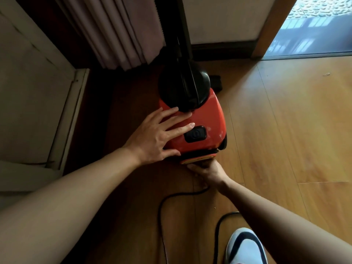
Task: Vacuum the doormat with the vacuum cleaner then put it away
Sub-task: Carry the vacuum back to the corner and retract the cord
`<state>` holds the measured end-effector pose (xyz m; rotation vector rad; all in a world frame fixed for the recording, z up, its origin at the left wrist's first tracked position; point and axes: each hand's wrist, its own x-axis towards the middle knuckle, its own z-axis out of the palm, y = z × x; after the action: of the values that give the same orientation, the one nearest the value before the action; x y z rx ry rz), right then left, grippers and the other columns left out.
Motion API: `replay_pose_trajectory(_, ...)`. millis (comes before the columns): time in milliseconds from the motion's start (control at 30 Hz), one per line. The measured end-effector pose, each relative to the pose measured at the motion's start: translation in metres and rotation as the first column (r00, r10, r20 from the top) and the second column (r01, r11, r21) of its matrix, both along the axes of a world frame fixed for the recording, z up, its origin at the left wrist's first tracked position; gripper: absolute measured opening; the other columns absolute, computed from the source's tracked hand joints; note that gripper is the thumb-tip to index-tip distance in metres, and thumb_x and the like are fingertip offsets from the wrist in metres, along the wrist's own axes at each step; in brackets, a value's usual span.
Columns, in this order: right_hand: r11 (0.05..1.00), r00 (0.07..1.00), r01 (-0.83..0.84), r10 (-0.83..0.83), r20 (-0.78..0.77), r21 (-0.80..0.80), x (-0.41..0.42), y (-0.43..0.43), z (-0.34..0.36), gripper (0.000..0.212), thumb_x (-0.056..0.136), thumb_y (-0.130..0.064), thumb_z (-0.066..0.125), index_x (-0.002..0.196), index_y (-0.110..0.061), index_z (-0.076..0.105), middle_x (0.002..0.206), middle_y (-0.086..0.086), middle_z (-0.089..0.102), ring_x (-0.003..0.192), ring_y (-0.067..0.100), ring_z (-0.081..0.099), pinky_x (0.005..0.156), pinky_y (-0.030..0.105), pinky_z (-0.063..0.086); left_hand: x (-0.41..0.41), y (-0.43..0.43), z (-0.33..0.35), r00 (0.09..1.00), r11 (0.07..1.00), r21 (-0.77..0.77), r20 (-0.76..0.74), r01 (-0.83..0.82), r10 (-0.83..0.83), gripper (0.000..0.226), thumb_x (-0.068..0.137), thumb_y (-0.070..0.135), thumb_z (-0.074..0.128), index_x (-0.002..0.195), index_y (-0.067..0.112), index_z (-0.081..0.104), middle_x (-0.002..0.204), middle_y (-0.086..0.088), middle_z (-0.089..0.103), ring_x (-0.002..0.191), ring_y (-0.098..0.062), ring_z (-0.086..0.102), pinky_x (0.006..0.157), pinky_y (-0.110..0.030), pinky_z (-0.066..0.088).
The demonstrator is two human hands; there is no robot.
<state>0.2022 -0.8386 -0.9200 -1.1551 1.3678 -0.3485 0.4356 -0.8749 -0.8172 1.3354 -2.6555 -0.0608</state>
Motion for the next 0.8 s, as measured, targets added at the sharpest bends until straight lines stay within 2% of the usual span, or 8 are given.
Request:
replay_pose_trajectory(67, 0.998, 0.996, -0.06, 0.059, -0.074, -0.013, -0.019, -0.009, 0.001, 0.037, 0.087, -0.045, 0.075, 0.098, -0.01, 0.073, 0.086, 0.005, 0.076, 0.068, 0.023, 0.071, 0.054, 0.032, 0.056, 0.0, 0.0, 0.0, 1.0, 1.0, 0.005, -0.001, 0.005, -0.005, 0.091, 0.074, 0.056, 0.076, 0.152, 0.032, 0.036, 0.162, 0.004, 0.028, 0.15, -0.027, 0.022, 0.12, -0.051, 0.018)
replay_pose_trajectory(133, 0.987, 0.977, -0.153, 0.144, -0.158, -0.05, -0.038, -0.019, 0.004, 0.041, 0.09, -0.046, 0.071, 0.087, -0.005, 0.073, 0.073, 0.008, 0.071, 0.055, 0.016, 0.062, 0.05, 0.029, 0.051, 0.0, 0.0, 0.0, 1.0, 1.0, 0.006, 0.002, 0.004, -0.004, 0.091, 0.074, 0.055, 0.076, 0.152, 0.031, 0.036, 0.162, 0.003, 0.028, 0.15, -0.027, 0.021, 0.12, -0.052, 0.018)
replay_pose_trajectory(300, 0.968, 0.926, -0.234, 0.194, -0.324, -0.088, -0.078, -0.035, 0.012, 0.039, 0.092, -0.04, 0.071, 0.067, -0.011, 0.062, 0.057, -0.004, 0.051, 0.05, 0.007, 0.045, 0.048, 0.024, 0.036, 0.002, -0.001, -0.001, 1.0, 1.0, 0.01, -0.002, 0.013, -0.013, 0.091, 0.074, 0.056, 0.075, 0.152, 0.031, 0.035, 0.162, 0.002, 0.028, 0.15, -0.028, 0.021, 0.119, -0.054, 0.019)
replay_pose_trajectory(433, 0.989, 0.996, 0.076, -0.069, -0.058, 0.128, -0.126, -0.039, 0.028, 0.02, 0.097, -0.019, 0.063, 0.079, -0.012, 0.057, 0.06, -0.004, 0.036, 0.049, 0.009, 0.03, 0.045, 0.023, 0.022, 0.003, -0.001, -0.002, 1.0, 1.0, 0.017, -0.013, 0.014, -0.014, 0.09, 0.075, 0.056, 0.073, 0.152, 0.031, 0.035, 0.163, 0.003, 0.027, 0.15, -0.027, 0.02, 0.119, -0.054, 0.017)
replay_pose_trajectory(533, 0.95, 0.956, 0.177, -0.228, 0.184, 0.256, -0.139, -0.039, 0.054, 0.027, 0.096, -0.018, 0.054, 0.069, -0.018, 0.047, 0.059, -0.005, 0.024, 0.05, 0.01, 0.02, 0.044, 0.023, 0.016, 0.003, -0.001, -0.004, 1.0, 1.0, 0.008, -0.021, 0.012, -0.012, 0.09, 0.075, 0.057, 0.073, 0.152, 0.032, 0.035, 0.162, 0.003, 0.027, 0.15, -0.027, 0.02, 0.119, -0.055, 0.018)
replay_pose_trajectory(600, 0.918, 0.902, 0.226, -0.323, 0.285, 0.327, -0.129, -0.039, 0.072, 0.029, 0.097, -0.023, 0.055, 0.068, -0.02, 0.05, 0.06, -0.006, 0.024, 0.051, 0.01, 0.019, 0.043, 0.021, 0.016, 0.003, -0.001, -0.005, 1.0, 1.0, 0.01, -0.016, 0.008, -0.008, 0.09, 0.075, 0.058, 0.073, 0.153, 0.032, 0.034, 0.163, 0.004, 0.026, 0.151, -0.027, 0.019, 0.119, -0.057, 0.02)
replay_pose_trajectory(700, 0.856, 0.839, 0.33, -0.459, 0.29, 0.399, -0.112, -0.04, 0.089, 0.026, 0.1, -0.025, 0.058, 0.076, -0.017, 0.058, 0.06, -0.008, 0.032, 0.05, 0.007, 0.023, 0.041, 0.019, 0.018, 0.002, -0.001, -0.004, 1.0, 1.0, 0.008, 0.001, 0.003, -0.003, 0.091, 0.075, 0.059, 0.072, 0.153, 0.032, 0.033, 0.163, 0.003, 0.026, 0.151, -0.028, 0.02, 0.118, -0.059, 0.022)
replay_pose_trajectory(800, 0.858, 0.9, 0.374, -0.428, 0.086, 0.353, -0.106, -0.036, 0.082, 0.019, 0.1, -0.026, 0.059, 0.088, -0.012, 0.061, 0.061, -0.006, 0.038, 0.049, 0.007, 0.029, 0.044, 0.021, 0.023, 0.001, 0.0, -0.003, 1.0, 1.0, -0.007, 0.007, 0.003, -0.003, 0.091, 0.075, 0.059, 0.072, 0.153, 0.031, 0.034, 0.162, 0.001, 0.029, 0.15, -0.029, 0.022, 0.118, -0.058, 0.02)
